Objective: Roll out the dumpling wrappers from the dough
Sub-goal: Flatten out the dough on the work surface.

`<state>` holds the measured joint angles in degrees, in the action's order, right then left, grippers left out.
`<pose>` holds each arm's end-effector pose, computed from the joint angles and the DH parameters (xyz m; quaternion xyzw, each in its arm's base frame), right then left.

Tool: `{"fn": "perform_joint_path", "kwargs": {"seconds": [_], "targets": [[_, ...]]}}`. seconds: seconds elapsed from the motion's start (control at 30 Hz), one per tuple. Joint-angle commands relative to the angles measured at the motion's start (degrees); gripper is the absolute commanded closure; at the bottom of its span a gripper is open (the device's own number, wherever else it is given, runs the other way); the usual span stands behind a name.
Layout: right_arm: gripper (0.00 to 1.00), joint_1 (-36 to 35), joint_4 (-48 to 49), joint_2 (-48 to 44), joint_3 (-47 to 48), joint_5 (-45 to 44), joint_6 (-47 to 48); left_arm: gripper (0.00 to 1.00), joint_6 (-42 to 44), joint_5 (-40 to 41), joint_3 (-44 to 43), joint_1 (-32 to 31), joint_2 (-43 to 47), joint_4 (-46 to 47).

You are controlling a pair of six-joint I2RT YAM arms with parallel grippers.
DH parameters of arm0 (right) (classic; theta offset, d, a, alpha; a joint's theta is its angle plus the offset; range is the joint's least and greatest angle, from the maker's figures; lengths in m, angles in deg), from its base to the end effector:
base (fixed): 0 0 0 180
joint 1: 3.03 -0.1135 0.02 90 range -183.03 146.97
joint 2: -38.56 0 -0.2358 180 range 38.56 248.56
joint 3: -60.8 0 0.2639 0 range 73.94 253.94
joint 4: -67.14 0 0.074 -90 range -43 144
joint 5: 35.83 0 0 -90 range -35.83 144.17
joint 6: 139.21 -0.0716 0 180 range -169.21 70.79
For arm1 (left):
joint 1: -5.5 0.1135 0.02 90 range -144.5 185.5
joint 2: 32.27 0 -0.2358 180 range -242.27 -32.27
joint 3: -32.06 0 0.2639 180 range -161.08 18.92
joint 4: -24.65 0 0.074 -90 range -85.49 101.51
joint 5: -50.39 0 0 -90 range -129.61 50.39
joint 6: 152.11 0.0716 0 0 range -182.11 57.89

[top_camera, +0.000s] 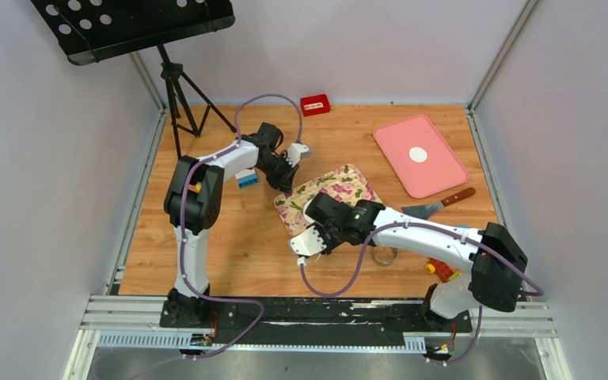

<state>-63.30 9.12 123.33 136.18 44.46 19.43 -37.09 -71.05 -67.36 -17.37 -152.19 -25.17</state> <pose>0.1664 0.2670 0.1718 -0.8744 0.4363 -0.0970 0.1886 0.3820 -0.2016 0.0983 0.4272 0.8480 -0.2638 0.1695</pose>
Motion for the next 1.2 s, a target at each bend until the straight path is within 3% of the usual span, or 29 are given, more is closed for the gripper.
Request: {"fn": "perform_joint_path", "kwargs": {"seconds": [0.0,0.23,0.63,0.87,1.17], "targets": [[1.0,0.1,-9.5,-0.5,-0.7,5.1,-3.2,1.0,1.0,1.6,1.3,-0.9,0.7,-0.8],[1.0,5.5,0.6,-5.6,6.3,2.9,-2.7,1.0,1.0,1.6,1.2,-0.9,0.7,-0.8],[1.0,11.5,17.3,1.0,2.0,4.4,0.3,1.0,1.2,1.5,1.2,-0.9,0.6,-1.1],[1.0,11.7,12.9,2.9,-0.7,6.9,0.3,1.0,1.3,1.4,1.5,-0.9,0.9,-0.8],[1.0,11.7,4.7,-1.0,-6.2,13.8,-2.4,1.0,1.2,1.5,1.6,-0.9,1.0,-0.8]]}}
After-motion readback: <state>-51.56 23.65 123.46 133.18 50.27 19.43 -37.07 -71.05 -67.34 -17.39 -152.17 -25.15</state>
